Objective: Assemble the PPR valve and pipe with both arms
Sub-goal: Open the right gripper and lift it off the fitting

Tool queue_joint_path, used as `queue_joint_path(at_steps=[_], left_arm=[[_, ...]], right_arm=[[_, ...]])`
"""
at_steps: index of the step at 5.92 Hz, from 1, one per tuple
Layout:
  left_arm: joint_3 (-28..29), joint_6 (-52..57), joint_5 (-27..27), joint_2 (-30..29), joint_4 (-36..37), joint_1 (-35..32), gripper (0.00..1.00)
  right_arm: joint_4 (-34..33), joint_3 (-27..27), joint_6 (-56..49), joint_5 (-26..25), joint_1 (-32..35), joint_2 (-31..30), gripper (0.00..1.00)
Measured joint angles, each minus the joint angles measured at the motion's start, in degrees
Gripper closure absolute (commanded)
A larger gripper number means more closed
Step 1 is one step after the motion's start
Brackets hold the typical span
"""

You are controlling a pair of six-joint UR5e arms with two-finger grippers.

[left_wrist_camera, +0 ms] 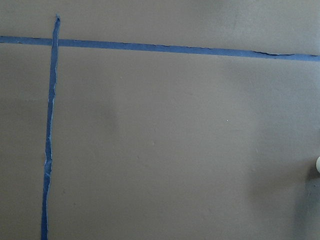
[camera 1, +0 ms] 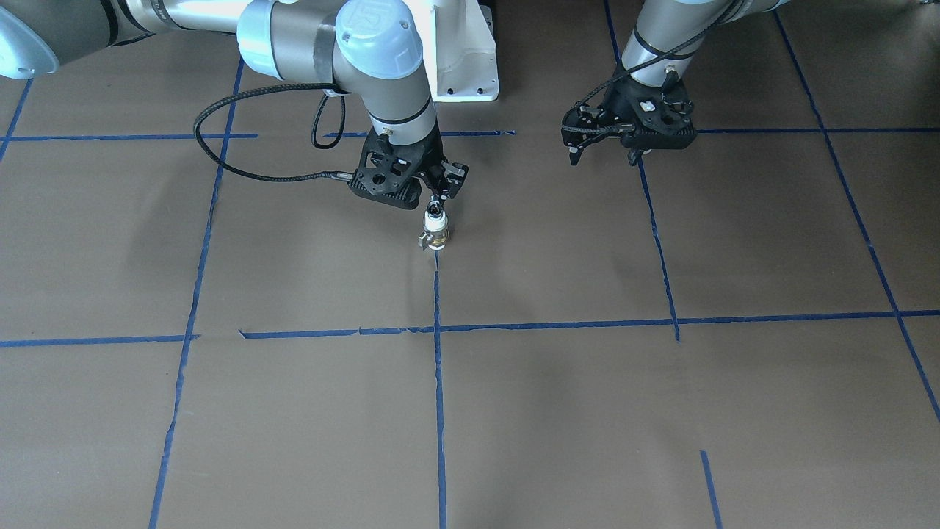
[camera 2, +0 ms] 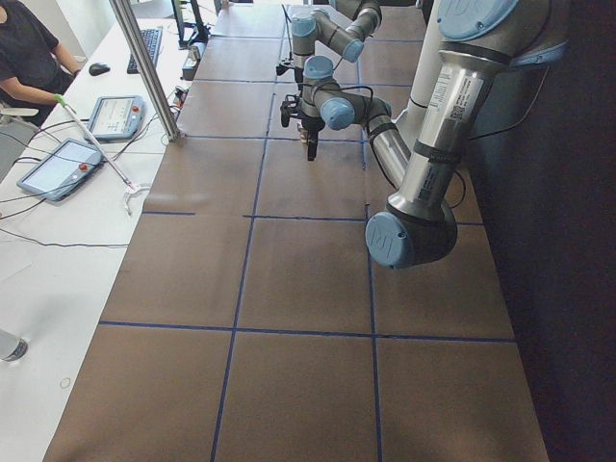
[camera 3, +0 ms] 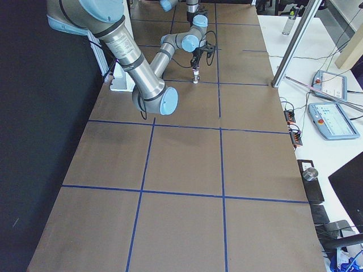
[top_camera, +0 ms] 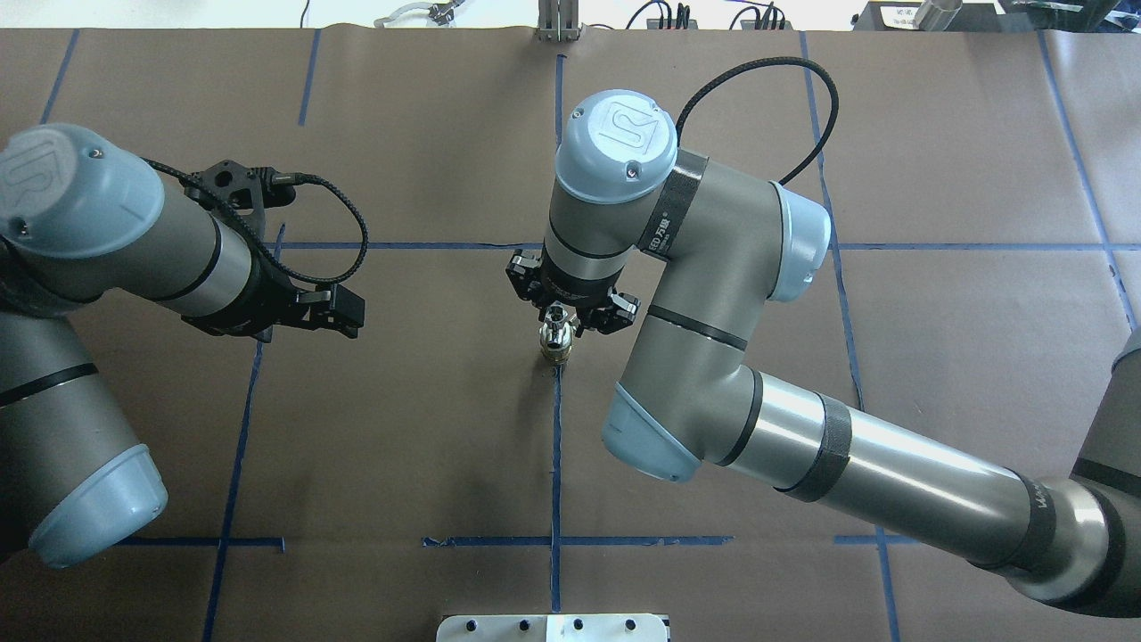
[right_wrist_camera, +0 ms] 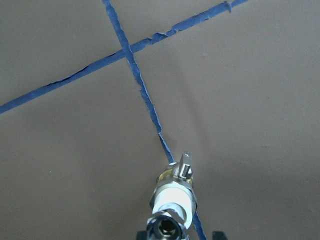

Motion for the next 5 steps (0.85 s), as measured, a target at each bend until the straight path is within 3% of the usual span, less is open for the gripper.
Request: queue_joint_path(at_steps=[1, 3, 5], left_arm=[[-0.21, -0.04, -0.02, 0.0, 0.0, 0.0, 0.0], [-0.53, -0.03, -0.06, 0.03, 0.0, -0.01, 0.0], [-0.81, 1.25, -0.07, 1.45, -0.02, -0.24, 0.0]], right_arm=[[0.04, -0.13, -0.04, 0.02, 0.02, 0.03, 0.01], [-0.16, 1.37, -0.09, 0.54, 1.17, -0.43, 0.0], [-1.16, 11.21, -2.57, 3.46, 5.56, -8.94, 0.0]])
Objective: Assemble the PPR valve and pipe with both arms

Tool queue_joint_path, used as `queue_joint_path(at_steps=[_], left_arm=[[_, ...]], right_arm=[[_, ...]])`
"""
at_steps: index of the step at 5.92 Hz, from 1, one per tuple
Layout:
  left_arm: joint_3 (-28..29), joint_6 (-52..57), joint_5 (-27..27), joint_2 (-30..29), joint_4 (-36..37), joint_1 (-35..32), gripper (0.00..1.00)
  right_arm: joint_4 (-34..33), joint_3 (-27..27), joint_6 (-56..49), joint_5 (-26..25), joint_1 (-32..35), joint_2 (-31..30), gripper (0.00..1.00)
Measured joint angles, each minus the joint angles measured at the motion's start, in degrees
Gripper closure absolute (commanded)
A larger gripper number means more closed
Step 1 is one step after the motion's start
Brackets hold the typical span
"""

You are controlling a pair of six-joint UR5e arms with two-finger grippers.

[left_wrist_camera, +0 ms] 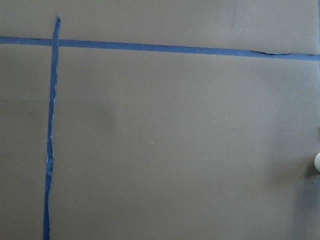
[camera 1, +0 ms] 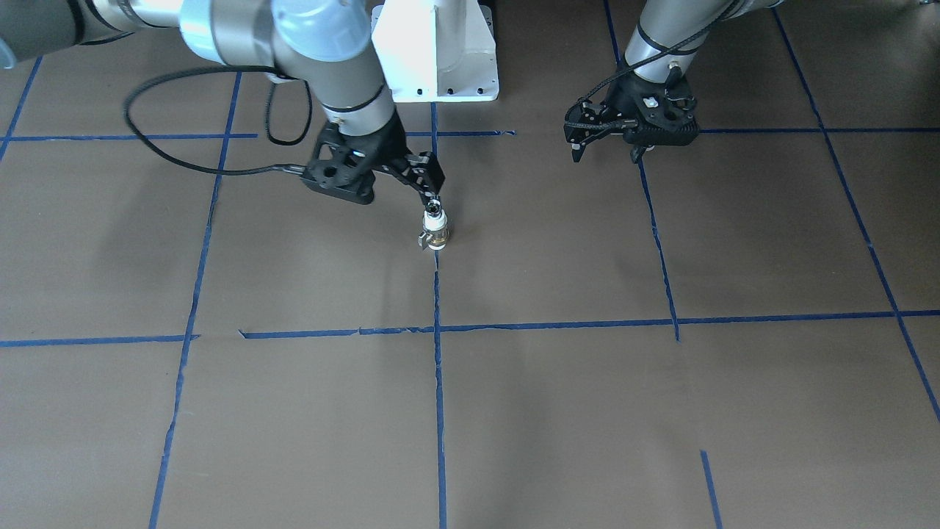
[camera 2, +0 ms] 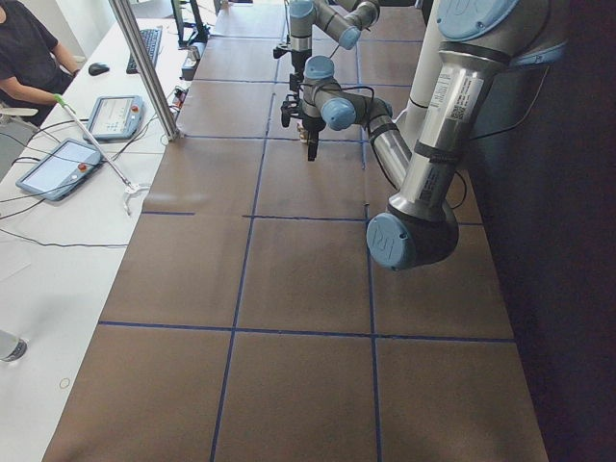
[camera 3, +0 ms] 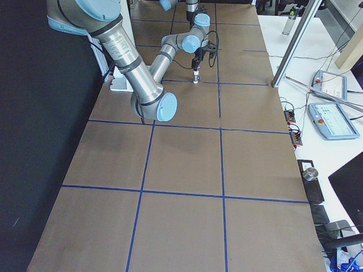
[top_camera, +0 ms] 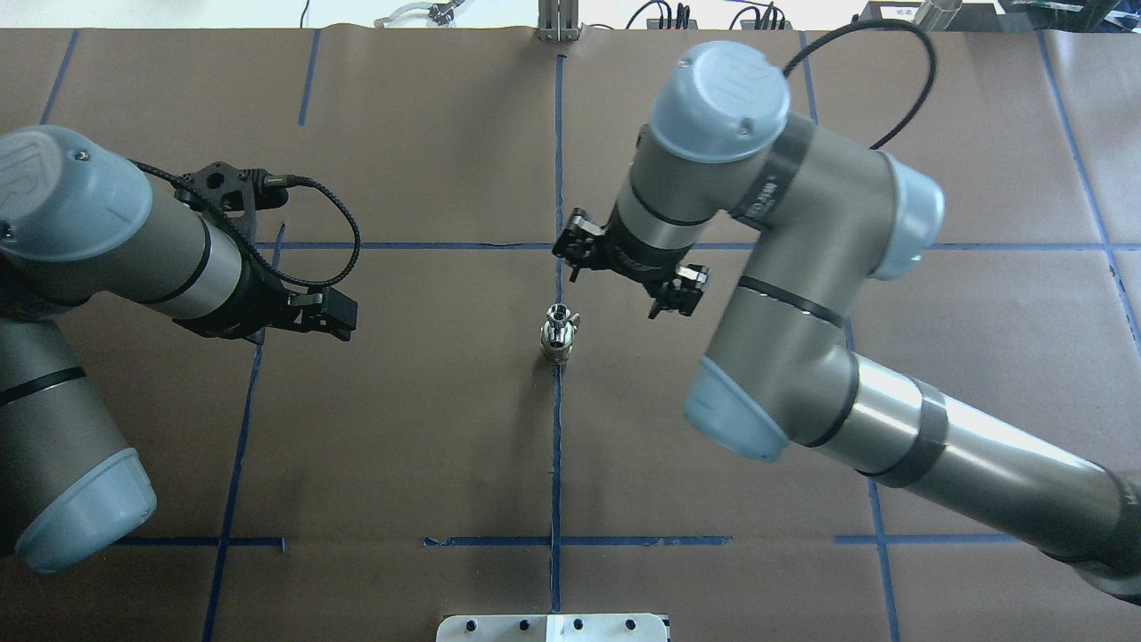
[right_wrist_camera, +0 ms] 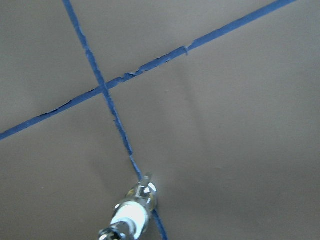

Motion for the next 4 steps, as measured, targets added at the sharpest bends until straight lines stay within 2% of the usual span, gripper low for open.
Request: queue_joint_path(at_steps=[2, 4], left_arm=[[-0.08, 5.99, -0.11, 2.9, 0.0, -2.21, 0.0], [0.22, 17.19, -1.3, 7.04, 0.16, -7.76, 0.0]], right_arm=[[-0.21, 7.56, -12.56, 1.67, 5.88, -11.1, 0.0], [-0.34, 9.7, -31.6, 7.86, 16.77, -21.72, 0.0]])
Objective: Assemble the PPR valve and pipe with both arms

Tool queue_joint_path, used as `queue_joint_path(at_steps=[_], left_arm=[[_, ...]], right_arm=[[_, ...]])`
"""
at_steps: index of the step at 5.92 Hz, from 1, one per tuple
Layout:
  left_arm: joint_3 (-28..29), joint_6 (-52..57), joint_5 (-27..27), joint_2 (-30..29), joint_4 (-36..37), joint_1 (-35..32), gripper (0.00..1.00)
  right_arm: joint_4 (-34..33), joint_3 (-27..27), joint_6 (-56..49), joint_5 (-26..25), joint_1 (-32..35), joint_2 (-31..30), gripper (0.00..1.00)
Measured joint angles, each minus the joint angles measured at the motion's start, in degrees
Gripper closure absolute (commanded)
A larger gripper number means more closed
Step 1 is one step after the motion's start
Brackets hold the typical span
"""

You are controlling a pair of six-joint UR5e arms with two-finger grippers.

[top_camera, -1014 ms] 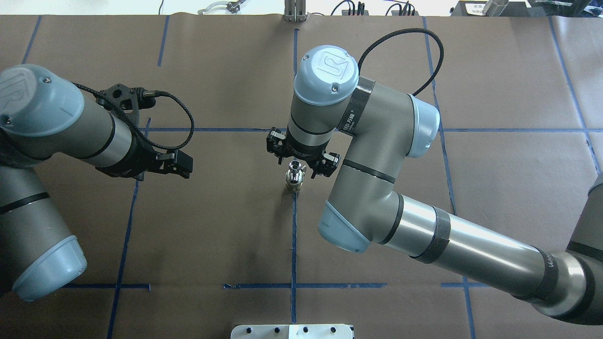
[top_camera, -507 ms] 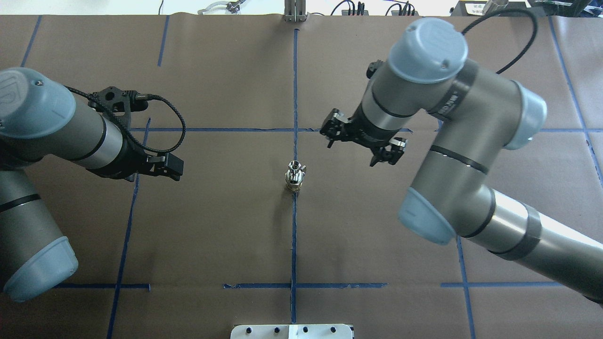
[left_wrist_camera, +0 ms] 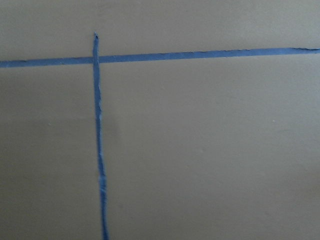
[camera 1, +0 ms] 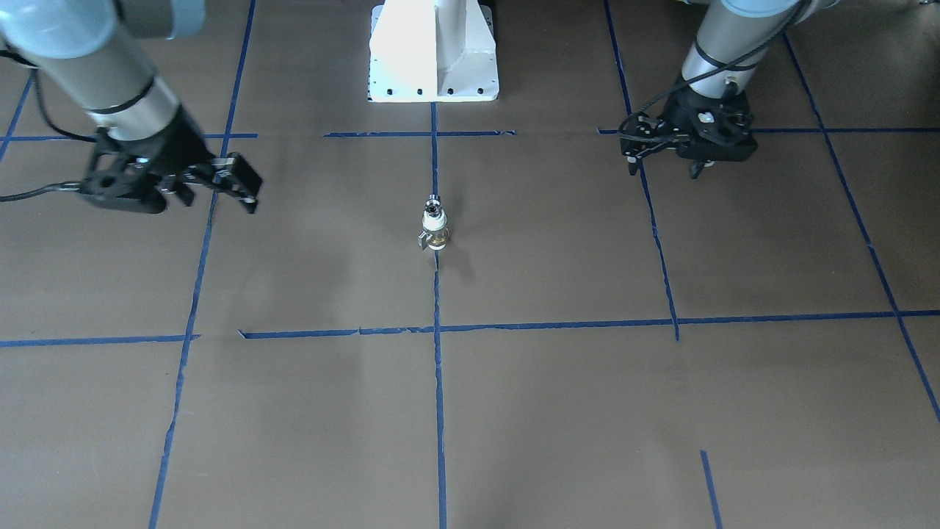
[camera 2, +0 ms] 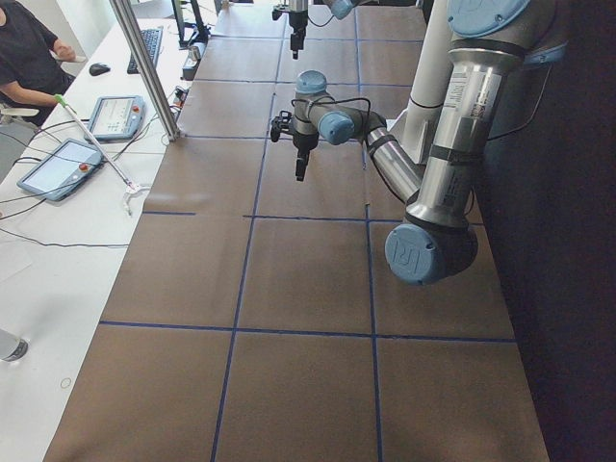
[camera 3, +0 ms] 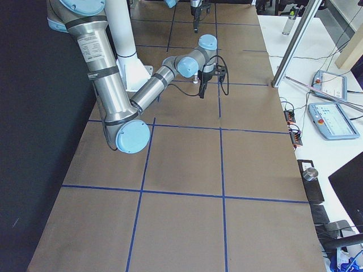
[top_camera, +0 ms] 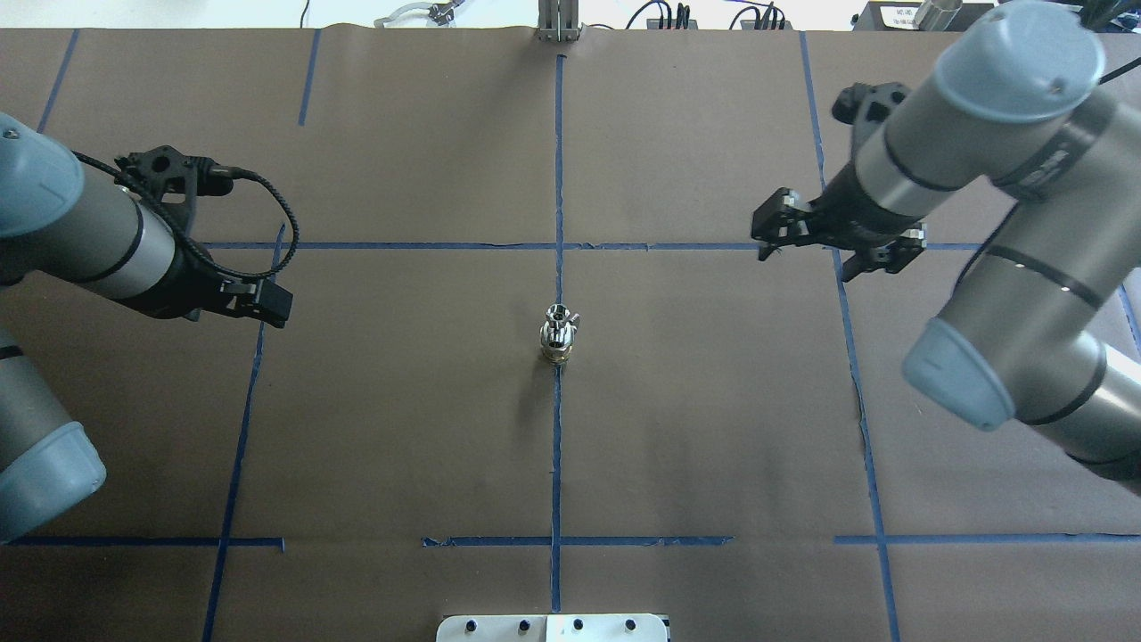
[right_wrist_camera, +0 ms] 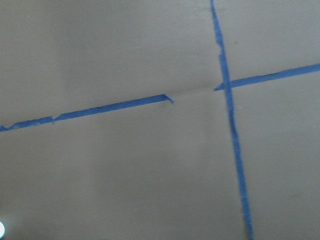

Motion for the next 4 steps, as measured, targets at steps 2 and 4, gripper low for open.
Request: queue_joint_path(at_steps=[2, 4], left_arm=[[1.35, 17.32, -6.56, 5.8, 0.32, -10.08, 0.0], [7.01, 38.9, -14.15, 10.92, 0.46, -23.3, 0.0]], right_arm=[[-0.13, -1.14, -24.18, 4.55, 12.41, -9.81, 0.0], [-0.03, -7.74, -47.62, 6.78, 24.46, -15.43, 0.0]])
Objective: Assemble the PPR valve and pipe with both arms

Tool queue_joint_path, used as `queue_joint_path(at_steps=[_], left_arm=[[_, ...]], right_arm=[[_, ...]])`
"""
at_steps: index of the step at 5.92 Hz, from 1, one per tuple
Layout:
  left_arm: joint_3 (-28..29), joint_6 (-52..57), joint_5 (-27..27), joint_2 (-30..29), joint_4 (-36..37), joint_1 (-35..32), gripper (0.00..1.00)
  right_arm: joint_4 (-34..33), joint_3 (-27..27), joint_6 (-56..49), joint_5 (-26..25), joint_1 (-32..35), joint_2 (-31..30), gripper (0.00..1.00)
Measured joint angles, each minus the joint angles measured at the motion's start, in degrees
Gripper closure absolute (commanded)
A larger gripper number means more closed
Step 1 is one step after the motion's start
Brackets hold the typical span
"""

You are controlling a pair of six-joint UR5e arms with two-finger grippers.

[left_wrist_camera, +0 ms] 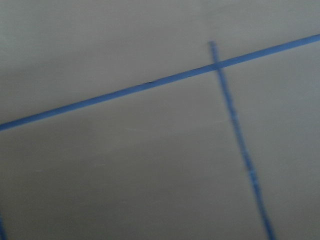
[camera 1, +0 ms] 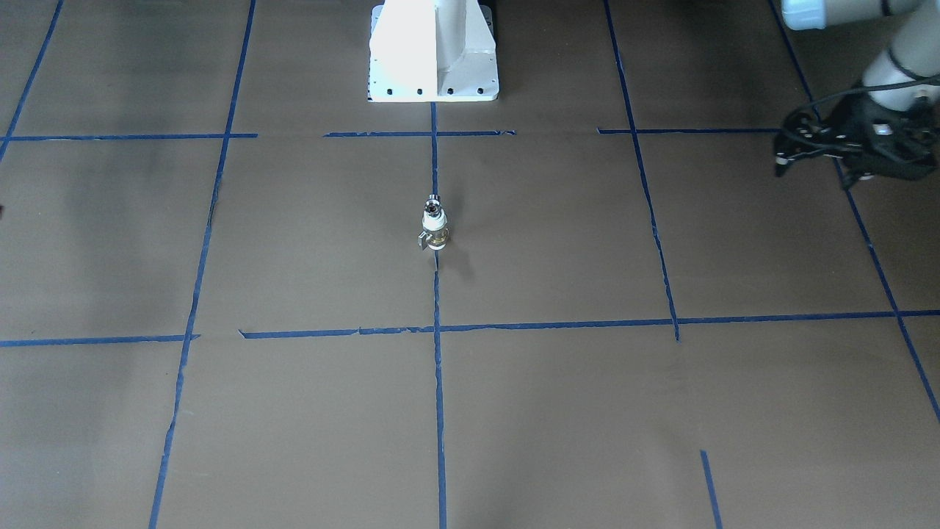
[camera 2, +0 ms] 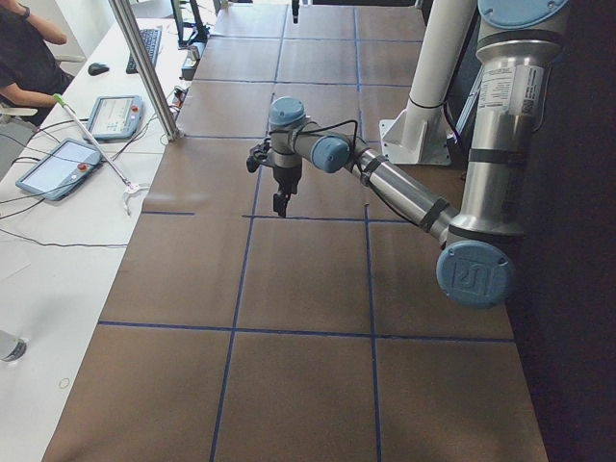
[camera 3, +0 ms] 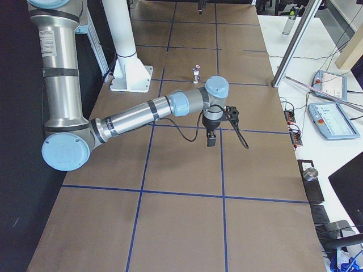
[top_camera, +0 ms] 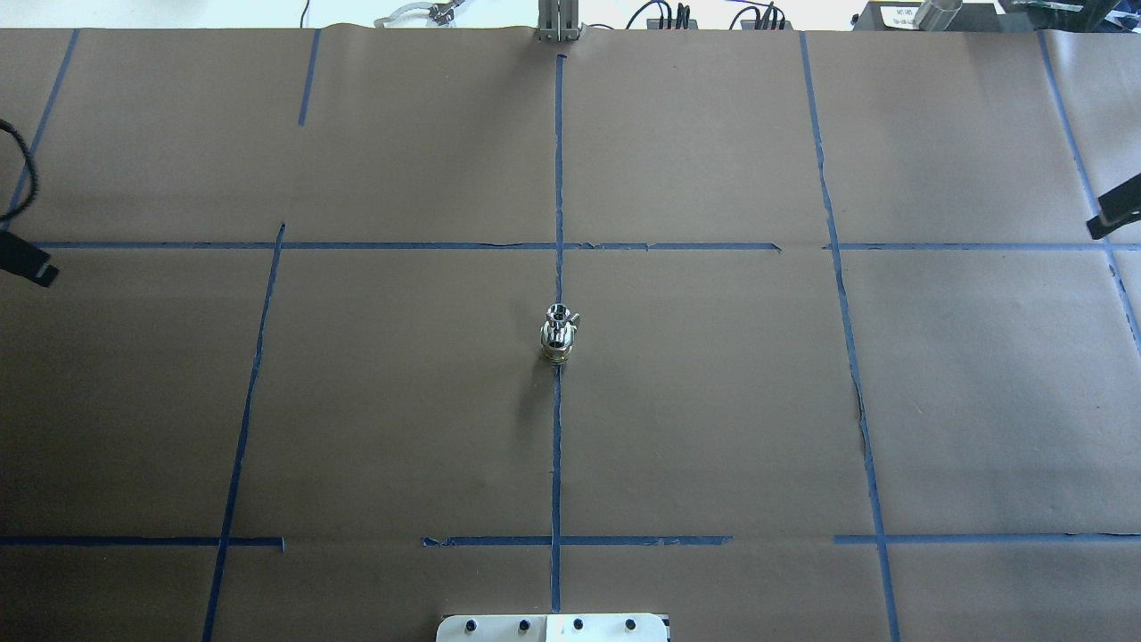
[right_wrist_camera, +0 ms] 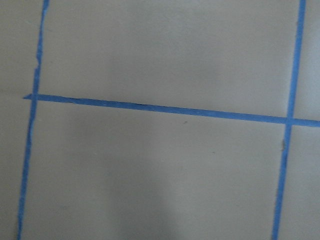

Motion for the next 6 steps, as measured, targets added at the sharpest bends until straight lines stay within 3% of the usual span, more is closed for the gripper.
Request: queue_joint_path(at_steps=[2, 3, 6], left_arm=[[10.82, 19.69, -3.42, 2.12, 0.04, -13.07, 0.0], [14.94, 23.65, -3.62, 2.61, 0.11, -17.23, 0.0], [17.64, 23.1, -4.15, 6.49, -0.2, -20.04, 0.0]], right_arm=[[0.19, -8.59, -20.18, 1.42, 10.28, -2.99, 0.0], [0.39, -10.51, -25.8, 1.37, 13.11, -5.05, 0.0], [0.46, -8.98, -27.37, -0.73, 12.81, -6.74, 0.0]])
